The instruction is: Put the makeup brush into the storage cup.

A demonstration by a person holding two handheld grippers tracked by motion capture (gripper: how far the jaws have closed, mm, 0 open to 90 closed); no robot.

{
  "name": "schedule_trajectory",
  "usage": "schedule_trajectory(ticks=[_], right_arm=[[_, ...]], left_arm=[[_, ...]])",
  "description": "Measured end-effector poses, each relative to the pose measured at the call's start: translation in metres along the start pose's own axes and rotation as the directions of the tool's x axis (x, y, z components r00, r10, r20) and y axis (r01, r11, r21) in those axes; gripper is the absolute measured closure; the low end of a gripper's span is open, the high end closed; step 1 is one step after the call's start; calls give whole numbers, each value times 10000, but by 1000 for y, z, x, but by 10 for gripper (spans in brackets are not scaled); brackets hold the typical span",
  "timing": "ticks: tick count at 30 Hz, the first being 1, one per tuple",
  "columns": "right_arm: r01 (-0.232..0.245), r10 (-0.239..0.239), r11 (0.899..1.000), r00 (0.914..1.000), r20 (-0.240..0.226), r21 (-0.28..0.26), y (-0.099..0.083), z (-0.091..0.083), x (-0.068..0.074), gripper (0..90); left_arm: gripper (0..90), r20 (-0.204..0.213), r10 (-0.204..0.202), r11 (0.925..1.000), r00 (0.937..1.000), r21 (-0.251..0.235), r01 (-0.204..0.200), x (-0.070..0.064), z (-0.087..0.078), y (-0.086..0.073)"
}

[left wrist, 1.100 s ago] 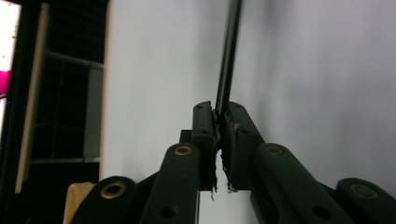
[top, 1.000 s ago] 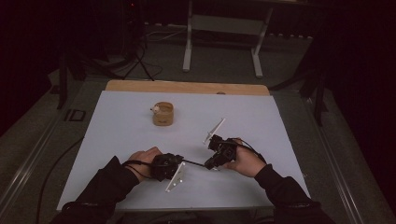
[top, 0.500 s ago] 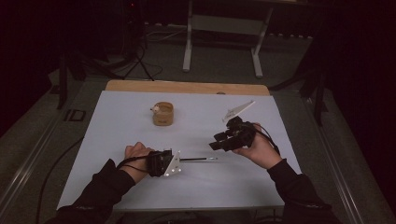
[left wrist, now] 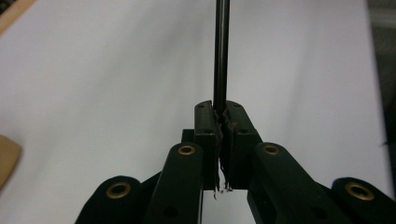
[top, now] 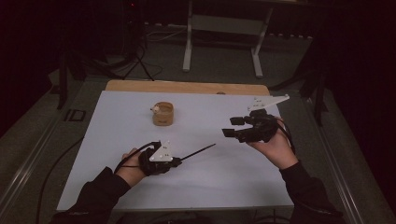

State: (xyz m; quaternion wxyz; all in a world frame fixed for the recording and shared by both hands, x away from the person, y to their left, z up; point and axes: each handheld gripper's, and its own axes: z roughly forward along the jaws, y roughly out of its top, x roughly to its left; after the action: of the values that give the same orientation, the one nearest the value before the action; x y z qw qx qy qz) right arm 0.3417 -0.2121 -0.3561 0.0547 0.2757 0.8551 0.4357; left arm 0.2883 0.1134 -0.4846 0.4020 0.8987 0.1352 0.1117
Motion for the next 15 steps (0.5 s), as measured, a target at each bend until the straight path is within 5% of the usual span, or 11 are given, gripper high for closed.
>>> schedule_trajectory(ticks=[4, 8, 12, 14, 15], right_arm=[[-69, 76, 9994, 9998, 198, -331, -2, -11, -1, 388], [-91, 103, 9991, 9995, 290, -425, -6, -14, -1, 385], [-88, 99, 9989, 9997, 244, -452, -11, -9, 3, 389], [-40, 47, 9991, 9998, 168, -429, -14, -5, 5, 393], [-9, 16, 9990, 9999, 151, -453, -15, -2, 7, 394]], left_arm=[[860, 317, -738, 9948, 9968, -684, 758, 3, -5, 0], [860, 925, -1953, 9651, 9764, -1590, 2081, 11, -9, -3], [860, 1202, -2535, 9386, 9598, -2094, 2741, 14, -9, -7], [860, 1274, -2616, 9338, 9567, -2171, 2842, 14, -9, -8], [860, 1444, -2785, 9197, 9495, -2447, 3069, 15, -8, -10]])
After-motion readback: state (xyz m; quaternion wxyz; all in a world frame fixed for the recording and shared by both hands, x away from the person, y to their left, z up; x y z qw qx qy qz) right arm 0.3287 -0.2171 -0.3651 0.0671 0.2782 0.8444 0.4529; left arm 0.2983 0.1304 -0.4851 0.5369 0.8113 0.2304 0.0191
